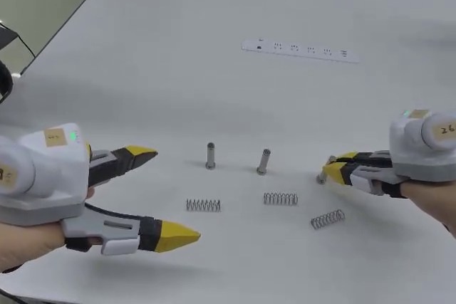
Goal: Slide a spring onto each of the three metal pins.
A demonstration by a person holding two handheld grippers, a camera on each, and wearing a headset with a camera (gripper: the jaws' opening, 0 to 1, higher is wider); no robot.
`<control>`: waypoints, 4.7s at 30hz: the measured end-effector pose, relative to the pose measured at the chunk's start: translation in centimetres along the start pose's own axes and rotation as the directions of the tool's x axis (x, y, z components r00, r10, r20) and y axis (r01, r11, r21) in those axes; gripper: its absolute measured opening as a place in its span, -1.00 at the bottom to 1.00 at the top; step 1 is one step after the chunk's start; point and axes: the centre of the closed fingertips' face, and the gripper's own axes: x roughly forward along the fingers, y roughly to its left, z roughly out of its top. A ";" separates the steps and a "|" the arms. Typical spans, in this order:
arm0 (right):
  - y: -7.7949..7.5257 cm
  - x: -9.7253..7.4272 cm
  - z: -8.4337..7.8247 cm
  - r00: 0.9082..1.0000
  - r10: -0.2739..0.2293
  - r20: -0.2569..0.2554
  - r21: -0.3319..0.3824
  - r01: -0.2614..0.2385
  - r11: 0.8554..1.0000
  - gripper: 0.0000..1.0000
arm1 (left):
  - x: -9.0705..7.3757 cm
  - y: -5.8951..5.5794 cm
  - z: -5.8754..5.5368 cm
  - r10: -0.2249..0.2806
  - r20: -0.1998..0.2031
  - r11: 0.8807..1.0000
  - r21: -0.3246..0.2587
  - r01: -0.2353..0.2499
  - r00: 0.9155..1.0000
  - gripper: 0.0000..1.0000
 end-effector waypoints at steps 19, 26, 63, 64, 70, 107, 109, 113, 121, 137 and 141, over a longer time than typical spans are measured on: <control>-0.1 0.3 -1.4 0.999 0.008 -0.046 0.004 -0.008 1.000 -0.76 | -0.2 0.0 -0.2 0.006 -0.001 1.000 -0.006 -0.006 1.000 0.75; 0.1 0.2 -1.3 0.999 0.012 -0.036 0.008 -0.012 1.000 -0.63 | -0.1 0.1 -0.1 0.006 0.000 1.000 -0.009 -0.006 1.000 0.75; 0.2 -0.7 -0.8 1.000 0.008 -0.011 -0.020 -0.008 1.000 -0.33 | -0.1 -0.1 0.1 -0.005 -0.016 1.000 -0.006 0.004 1.000 0.77; 0.2 -0.7 -0.8 1.000 0.010 -0.010 -0.021 -0.011 1.000 -0.33 | -0.1 -0.1 0.1 -0.005 -0.017 1.000 -0.004 0.005 1.000 0.77; 0.4 -1.0 -0.6 1.000 0.014 -0.006 -0.028 -0.014 1.000 -0.30 | 0.0 -0.1 0.3 -0.005 -0.014 1.000 -0.002 0.005 1.000 0.77; 4.1 -2.9 -2.8 0.973 0.157 -0.167 -0.244 -0.195 0.950 -0.37 | -0.4 0.0 -0.1 0.005 -0.018 1.000 -0.001 -0.005 1.000 0.75; 4.3 -3.0 -3.1 0.969 0.163 -0.187 -0.270 -0.210 0.940 -0.37 | -0.4 0.0 -0.2 0.006 -0.019 1.000 0.000 -0.006 1.000 0.75; 4.8 -3.1 -3.7 0.958 0.172 -0.228 -0.316 -0.240 0.918 -0.38 | -0.4 0.0 -0.1 0.007 -0.016 1.000 -0.001 -0.007 1.000 0.74; 5.0 -3.0 -4.9 0.940 0.177 -0.292 -0.377 -0.283 0.882 -0.41 | -0.4 0.0 -0.2 0.010 -0.019 1.000 0.000 -0.010 1.000 0.74; 5.2 -1.7 -6.4 0.915 0.172 -0.365 -0.420 -0.327 0.847 -0.54 | -0.6 -0.1 -0.3 0.013 -0.020 1.000 -0.001 -0.013 1.000 0.74; 5.2 -1.6 -6.7 0.911 0.169 -0.377 -0.426 -0.332 0.841 -0.56 | -0.6 0.0 -0.3 0.014 -0.019 1.000 -0.001 -0.014 1.000 0.74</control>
